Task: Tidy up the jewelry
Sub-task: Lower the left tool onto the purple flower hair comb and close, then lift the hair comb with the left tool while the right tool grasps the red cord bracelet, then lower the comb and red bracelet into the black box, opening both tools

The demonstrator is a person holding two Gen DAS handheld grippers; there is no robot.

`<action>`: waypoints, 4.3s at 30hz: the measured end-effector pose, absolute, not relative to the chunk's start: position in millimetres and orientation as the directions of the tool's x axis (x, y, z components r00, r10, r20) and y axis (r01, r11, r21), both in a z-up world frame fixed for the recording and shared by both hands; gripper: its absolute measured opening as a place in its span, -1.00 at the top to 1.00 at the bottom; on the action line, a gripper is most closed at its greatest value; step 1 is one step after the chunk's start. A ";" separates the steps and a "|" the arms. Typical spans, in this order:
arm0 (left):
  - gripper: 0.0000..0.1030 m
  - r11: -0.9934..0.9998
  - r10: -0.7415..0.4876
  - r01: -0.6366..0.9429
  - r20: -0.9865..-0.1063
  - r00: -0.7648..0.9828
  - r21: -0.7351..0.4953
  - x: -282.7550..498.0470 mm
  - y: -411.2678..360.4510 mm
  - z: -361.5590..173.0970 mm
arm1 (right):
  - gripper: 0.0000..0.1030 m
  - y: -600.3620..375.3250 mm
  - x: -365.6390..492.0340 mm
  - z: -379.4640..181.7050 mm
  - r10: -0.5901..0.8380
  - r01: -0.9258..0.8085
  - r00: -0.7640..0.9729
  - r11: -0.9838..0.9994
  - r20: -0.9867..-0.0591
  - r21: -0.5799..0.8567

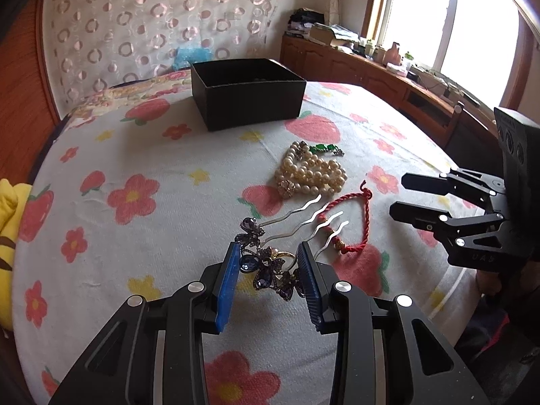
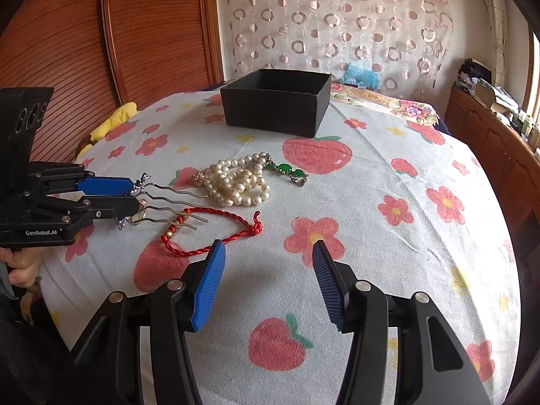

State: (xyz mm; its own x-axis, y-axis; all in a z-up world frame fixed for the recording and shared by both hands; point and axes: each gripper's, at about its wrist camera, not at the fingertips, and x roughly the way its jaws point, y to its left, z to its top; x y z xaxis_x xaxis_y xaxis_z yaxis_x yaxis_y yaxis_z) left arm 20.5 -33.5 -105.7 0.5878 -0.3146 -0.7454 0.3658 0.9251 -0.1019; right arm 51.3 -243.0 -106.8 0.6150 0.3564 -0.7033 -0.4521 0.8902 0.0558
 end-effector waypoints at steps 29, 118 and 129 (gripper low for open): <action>0.22 0.965 -0.241 0.235 -0.758 0.606 -0.119 32.5 0.5 -105.5 | -0.09 -241.7 50.9 -108.8 0.357 -0.457 0.610 0.888 -0.708 0.054; 0.59 0.972 -0.197 0.235 -0.567 0.800 -0.007 178.9 -46.1 -18.1 | 0.84 -233.2 204.6 -7.8 0.354 -0.458 0.698 0.889 -0.622 -0.009; 0.58 0.972 -0.183 0.237 -0.634 0.752 0.001 212.9 -62.8 -51.4 | 0.84 -230.3 221.7 -9.1 0.339 -0.460 0.697 0.887 -0.632 -0.031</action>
State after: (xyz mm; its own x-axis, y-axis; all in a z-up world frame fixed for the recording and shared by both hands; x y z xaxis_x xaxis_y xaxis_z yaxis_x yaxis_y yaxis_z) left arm 212.9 -62.8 -51.4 0.7517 -0.1827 -0.6338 0.2370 0.9715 0.0011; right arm 221.7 -230.3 -9.1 0.6969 0.3395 -0.6318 -0.4602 0.8873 -0.0309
